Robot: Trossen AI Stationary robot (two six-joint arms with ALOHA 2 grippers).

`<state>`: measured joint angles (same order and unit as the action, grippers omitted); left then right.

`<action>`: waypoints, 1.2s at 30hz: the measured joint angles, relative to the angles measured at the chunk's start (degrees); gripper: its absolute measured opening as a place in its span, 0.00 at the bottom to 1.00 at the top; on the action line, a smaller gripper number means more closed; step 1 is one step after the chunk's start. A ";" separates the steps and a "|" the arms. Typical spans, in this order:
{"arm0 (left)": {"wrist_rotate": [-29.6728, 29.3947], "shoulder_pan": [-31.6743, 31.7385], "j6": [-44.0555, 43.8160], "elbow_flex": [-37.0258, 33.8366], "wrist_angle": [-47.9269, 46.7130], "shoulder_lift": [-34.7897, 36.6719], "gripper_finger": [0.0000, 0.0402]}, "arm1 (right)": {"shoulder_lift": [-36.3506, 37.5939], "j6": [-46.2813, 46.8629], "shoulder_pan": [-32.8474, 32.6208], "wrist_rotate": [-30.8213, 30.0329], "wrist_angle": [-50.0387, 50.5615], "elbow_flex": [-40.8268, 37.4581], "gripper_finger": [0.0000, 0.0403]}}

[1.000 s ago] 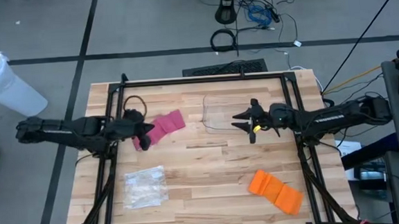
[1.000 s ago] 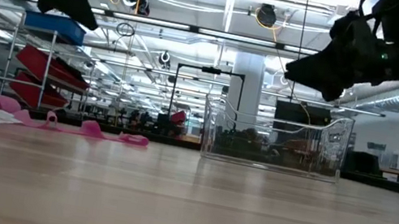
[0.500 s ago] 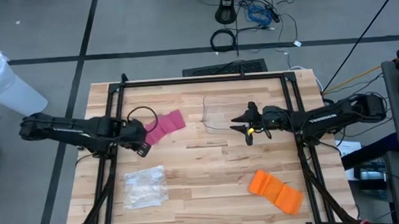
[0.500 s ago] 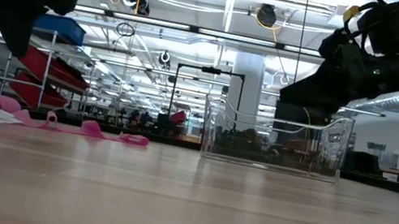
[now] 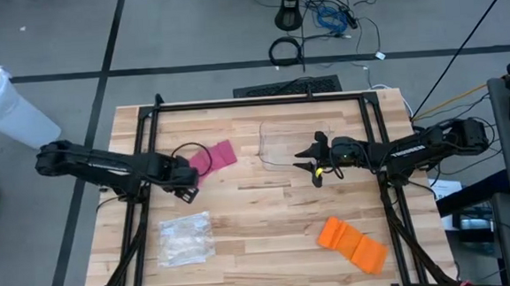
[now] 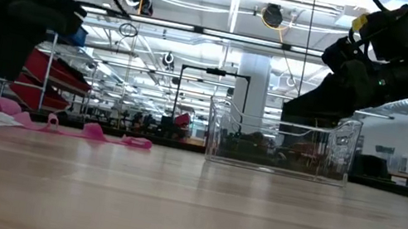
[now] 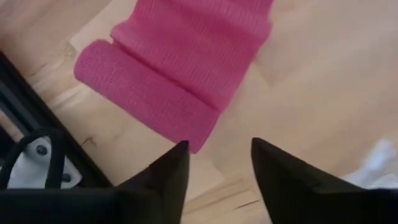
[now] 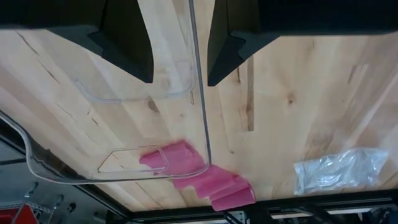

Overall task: Roll bandage
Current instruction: Roll the pink bandage

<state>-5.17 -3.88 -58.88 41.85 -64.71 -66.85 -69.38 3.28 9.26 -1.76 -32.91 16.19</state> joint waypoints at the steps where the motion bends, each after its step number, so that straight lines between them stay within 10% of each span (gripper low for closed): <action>1: 0.43 0.00 0.90 0.00 -0.30 -1.00 0.49 | 0.00 -0.21 0.00 0.00 -0.04 0.00 0.33; 29: -8.74 -0.07 6.86 0.08 -0.81 -23.58 0.53 | 0.00 -4.01 0.00 0.10 -1.49 -0.02 0.33; 36: -10.53 -1.68 5.42 0.17 -0.43 -26.76 0.41 | 0.00 -3.99 0.00 0.34 -1.55 -0.02 0.33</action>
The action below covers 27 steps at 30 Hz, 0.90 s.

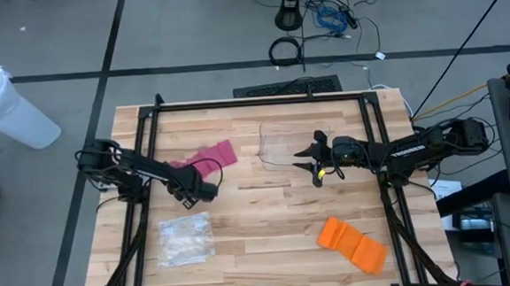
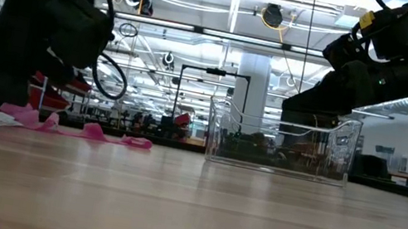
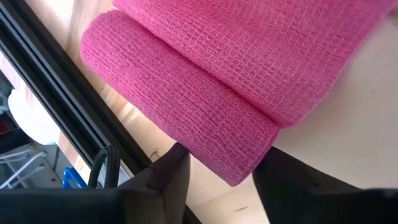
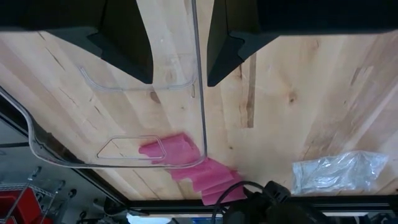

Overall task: Roll bandage
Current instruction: Roll the pink bandage

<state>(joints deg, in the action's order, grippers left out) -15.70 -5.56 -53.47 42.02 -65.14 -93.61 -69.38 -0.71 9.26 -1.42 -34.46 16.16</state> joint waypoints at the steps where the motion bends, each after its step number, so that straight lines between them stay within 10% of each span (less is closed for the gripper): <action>1: -0.15 -0.21 -0.66 0.00 0.00 -0.18 0.38 | 0.00 0.00 0.00 -0.02 -0.02 0.00 0.33; 14: -3.40 -2.49 -3.16 1.07 -3.30 -0.51 0.06 | 0.00 3.84 0.00 0.19 -0.96 -0.02 0.33; 27: -7.65 -5.47 5.29 7.54 -5.68 8.06 0.03 | 10.53 5.46 -5.13 3.10 -3.12 -0.04 0.34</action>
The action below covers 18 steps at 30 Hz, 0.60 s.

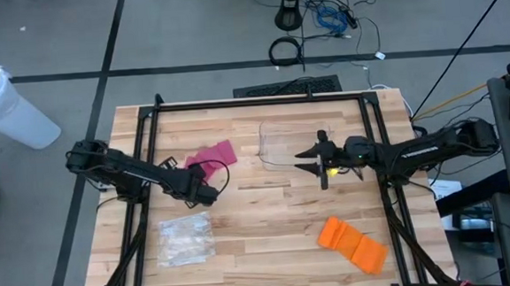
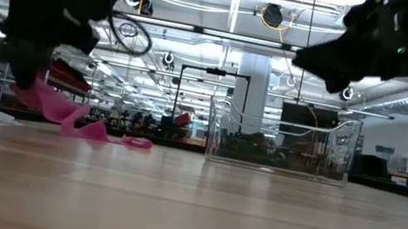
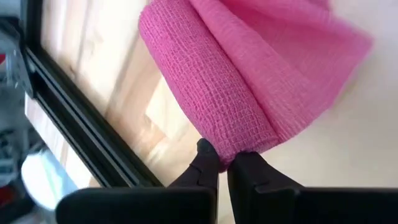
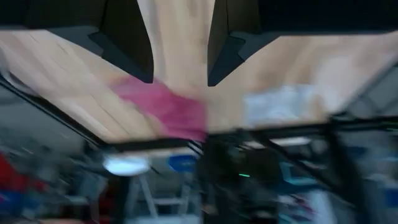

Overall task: Roll bandage
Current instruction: Roll the pink bandage

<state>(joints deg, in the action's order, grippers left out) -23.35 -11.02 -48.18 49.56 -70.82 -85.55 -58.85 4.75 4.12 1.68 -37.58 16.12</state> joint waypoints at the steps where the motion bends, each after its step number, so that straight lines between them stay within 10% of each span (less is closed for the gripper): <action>1: -0.50 -0.19 1.13 0.69 -0.40 1.11 0.03 | 1.11 -0.49 -0.55 1.96 -0.03 0.00 0.34; 11: -8.08 -5.02 19.02 9.16 -1.13 10.47 0.03 | 2.22 -2.64 -6.38 5.49 -3.23 0.00 0.36; 18: -9.88 -7.83 40.86 15.16 6.88 11.31 0.03 | -5.65 -2.32 -11.89 -3.22 -12.34 1.49 0.36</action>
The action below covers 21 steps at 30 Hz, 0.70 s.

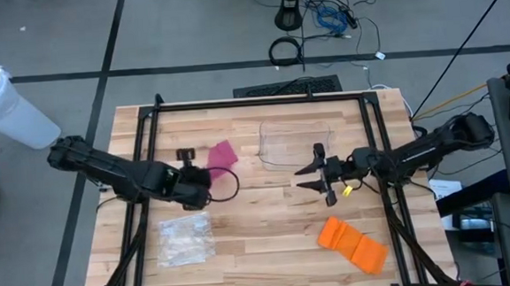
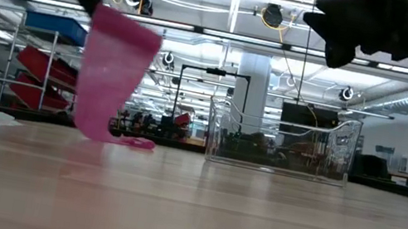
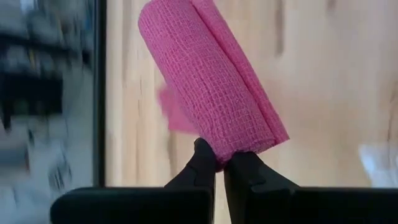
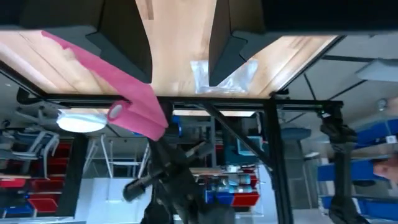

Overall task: Roll bandage
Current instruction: Roll the pink bandage

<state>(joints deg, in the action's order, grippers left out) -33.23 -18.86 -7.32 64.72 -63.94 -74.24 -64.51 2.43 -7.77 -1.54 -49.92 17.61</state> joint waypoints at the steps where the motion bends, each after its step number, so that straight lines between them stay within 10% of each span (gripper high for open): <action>1: -0.09 -0.35 3.98 0.43 2.38 0.00 0.03 | -1.09 -0.15 -0.63 -0.15 0.01 1.03 0.36; 10: -0.14 -2.50 40.34 1.25 28.50 0.00 0.03 | -8.18 -6.05 -7.08 -1.96 16.57 18.51 0.36; 15: 3.10 -3.53 40.65 3.11 31.87 0.00 0.03 | -8.52 -7.84 -10.70 -14.11 40.69 30.59 0.36; 21: 9.11 -4.60 39.22 4.24 31.76 0.02 0.03 | -8.68 -9.70 -12.97 -16.76 41.00 34.27 0.36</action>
<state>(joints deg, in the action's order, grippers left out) -24.12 -23.45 31.90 68.97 -32.17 -74.22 -73.19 -7.27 -20.73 -18.31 -8.91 51.88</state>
